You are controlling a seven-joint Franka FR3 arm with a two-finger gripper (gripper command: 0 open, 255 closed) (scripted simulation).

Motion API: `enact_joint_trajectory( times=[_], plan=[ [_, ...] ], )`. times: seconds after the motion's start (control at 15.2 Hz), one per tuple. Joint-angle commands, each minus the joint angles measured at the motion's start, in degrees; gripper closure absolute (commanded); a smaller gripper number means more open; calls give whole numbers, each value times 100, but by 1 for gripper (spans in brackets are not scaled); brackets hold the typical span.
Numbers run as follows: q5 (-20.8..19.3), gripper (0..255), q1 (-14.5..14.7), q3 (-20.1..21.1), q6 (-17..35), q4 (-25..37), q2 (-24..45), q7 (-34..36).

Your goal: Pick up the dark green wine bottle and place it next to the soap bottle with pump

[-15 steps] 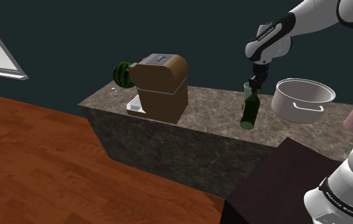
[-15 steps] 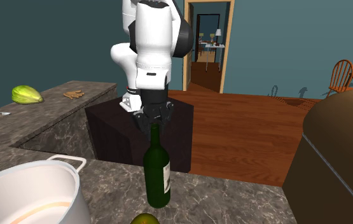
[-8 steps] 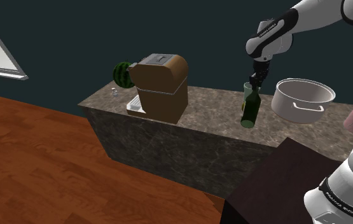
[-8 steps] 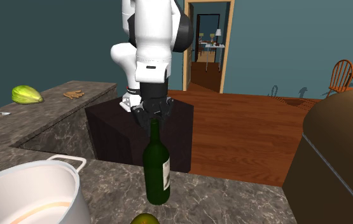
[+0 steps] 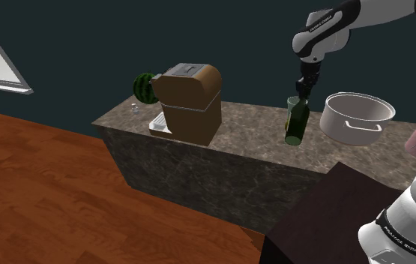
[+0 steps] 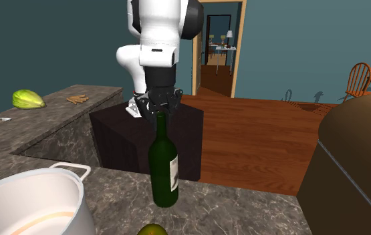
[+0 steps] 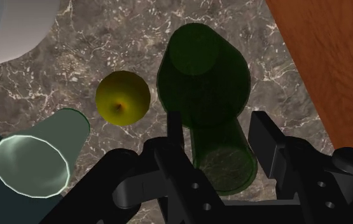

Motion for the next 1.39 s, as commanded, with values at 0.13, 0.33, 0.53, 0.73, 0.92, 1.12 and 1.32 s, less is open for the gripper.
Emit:
enact_joint_trajectory(
  times=[0.13,0.33,0.53,0.73,0.92,1.12,1.32],
  plan=[
    [-66,255,22,-7,-304,154,-159,42],
    [-100,255,31,-11,-519,287,-247,56],
    [-129,255,38,-14,-736,433,-323,68],
    [-153,255,43,-15,-955,589,-389,76],
    [-172,255,48,-16,-1175,758,-444,80],
    [-187,255,52,-16,-1398,940,-488,81],
    [-197,255,54,-17,-1622,1134,-520,80]
  ],
)
